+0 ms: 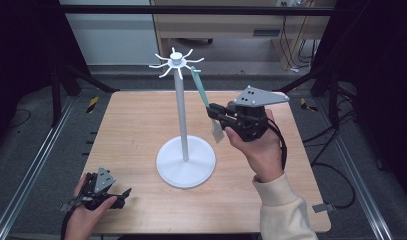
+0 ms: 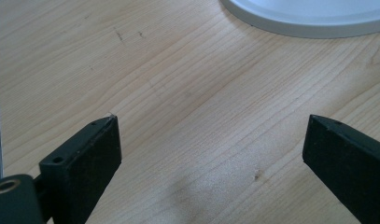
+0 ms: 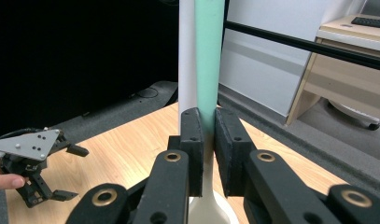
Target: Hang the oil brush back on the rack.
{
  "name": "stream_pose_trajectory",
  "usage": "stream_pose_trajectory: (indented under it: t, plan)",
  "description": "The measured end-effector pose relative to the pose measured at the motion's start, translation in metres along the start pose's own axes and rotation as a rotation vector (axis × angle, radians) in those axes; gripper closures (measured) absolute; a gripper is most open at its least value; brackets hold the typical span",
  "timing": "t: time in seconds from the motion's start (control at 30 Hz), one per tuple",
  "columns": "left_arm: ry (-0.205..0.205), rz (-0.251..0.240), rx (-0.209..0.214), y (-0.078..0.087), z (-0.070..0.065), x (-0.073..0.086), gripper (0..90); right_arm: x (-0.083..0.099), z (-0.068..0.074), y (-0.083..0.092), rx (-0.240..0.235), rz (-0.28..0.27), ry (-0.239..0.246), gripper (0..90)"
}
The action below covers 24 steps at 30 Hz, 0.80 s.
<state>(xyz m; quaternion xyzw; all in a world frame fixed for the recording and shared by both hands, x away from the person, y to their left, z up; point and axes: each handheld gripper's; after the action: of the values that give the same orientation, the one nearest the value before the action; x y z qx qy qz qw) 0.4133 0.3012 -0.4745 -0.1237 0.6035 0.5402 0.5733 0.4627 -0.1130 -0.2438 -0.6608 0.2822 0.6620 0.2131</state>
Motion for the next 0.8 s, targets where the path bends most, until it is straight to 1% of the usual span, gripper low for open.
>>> stream_pose_trajectory:
  t: [0.2, 0.4, 0.67, 0.7, 0.73, 0.8]
  plan:
    - [-0.001, 0.000, 0.001, 0.000, 0.000, 0.000, 4.0, 0.002, 0.000, -0.004, 0.004, 0.003, -0.006, 82.4]
    - [0.002, 0.000, 0.001, 0.000, 0.000, 0.000, 4.0, 0.003, 0.001, -0.008, 0.007, 0.006, -0.003, 82.5]
    - [0.005, -0.002, 0.001, 0.000, 0.000, 0.000, 4.0, 0.006, 0.000, -0.013, -0.005, -0.001, -0.005, 82.7]
    - [0.005, -0.002, 0.001, 0.000, 0.000, 0.000, 4.0, 0.006, 0.000, -0.013, -0.007, 0.000, -0.004, 83.6]
    - [0.006, -0.001, 0.001, 0.000, 0.000, 0.001, 4.0, 0.006, 0.000, -0.014, -0.008, 0.001, -0.002, 87.1]
    - [0.006, 0.000, 0.002, 0.000, 0.000, 0.001, 4.0, 0.006, -0.001, -0.015, -0.011, -0.001, -0.006, 85.4]
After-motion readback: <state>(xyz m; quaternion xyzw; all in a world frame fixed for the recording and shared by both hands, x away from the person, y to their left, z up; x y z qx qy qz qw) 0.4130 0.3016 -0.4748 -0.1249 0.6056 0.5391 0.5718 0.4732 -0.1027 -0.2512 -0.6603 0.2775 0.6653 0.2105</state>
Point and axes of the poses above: each handheld gripper's, and its own axes: y roughly backward along the jaws, x roughly out of its underside, z roughly to its left, and after that the axes turned 11 degrees about -z, right-handed
